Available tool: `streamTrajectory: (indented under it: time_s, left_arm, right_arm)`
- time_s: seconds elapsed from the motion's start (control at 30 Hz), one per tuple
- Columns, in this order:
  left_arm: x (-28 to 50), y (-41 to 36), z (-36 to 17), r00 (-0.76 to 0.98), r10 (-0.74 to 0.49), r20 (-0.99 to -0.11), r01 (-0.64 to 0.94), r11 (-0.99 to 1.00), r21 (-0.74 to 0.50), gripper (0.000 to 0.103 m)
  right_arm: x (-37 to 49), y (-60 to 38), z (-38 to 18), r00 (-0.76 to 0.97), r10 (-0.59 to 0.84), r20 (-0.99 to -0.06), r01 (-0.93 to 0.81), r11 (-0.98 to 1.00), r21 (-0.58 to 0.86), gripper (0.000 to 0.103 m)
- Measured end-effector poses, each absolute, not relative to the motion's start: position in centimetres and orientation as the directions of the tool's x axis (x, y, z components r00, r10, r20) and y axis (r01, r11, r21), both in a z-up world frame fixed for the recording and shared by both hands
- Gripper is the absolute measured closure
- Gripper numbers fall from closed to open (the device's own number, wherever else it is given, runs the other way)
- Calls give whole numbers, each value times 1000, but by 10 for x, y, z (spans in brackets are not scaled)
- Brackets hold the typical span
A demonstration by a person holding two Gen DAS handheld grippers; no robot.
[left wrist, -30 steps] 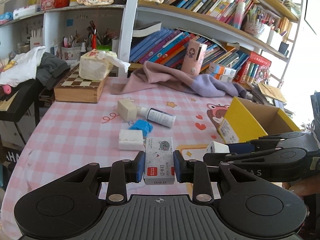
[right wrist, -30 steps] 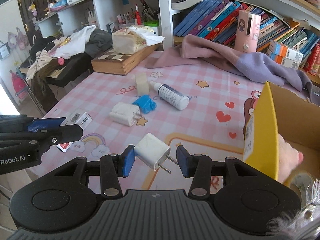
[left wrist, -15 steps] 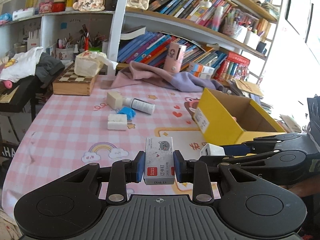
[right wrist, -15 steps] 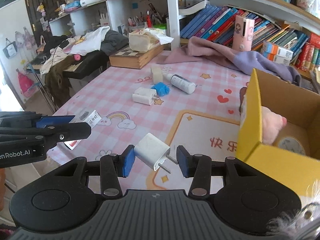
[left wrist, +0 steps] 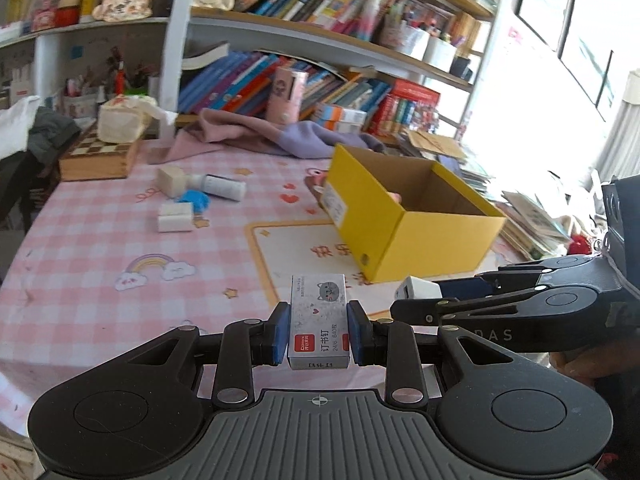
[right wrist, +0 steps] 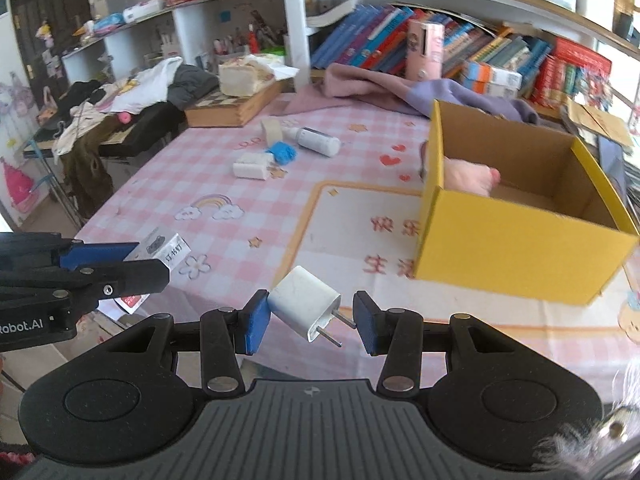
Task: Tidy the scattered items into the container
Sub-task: 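Carry the charger plug and medicine box with both tools over the yellow box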
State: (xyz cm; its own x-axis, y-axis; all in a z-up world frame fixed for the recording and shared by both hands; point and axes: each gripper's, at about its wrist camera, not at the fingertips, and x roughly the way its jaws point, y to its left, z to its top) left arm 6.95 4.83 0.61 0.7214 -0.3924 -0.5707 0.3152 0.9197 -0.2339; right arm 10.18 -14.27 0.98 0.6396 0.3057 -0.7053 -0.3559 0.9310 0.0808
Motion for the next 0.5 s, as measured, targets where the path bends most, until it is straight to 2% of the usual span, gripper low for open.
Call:
streamTrajectory:
  time_s: [0.23,0.5]
  left_arm:
    - [70,23,2,681,-474,-558,400,879,-258,75]
    - [77,-12,2,615,-559,-556,516,818,-253,75]
  right_arm:
    - [82,-164,5,647,236,-725,-291,955,52,60]
    - [64,-204,7,679,136,-722,-134,989,60,60]
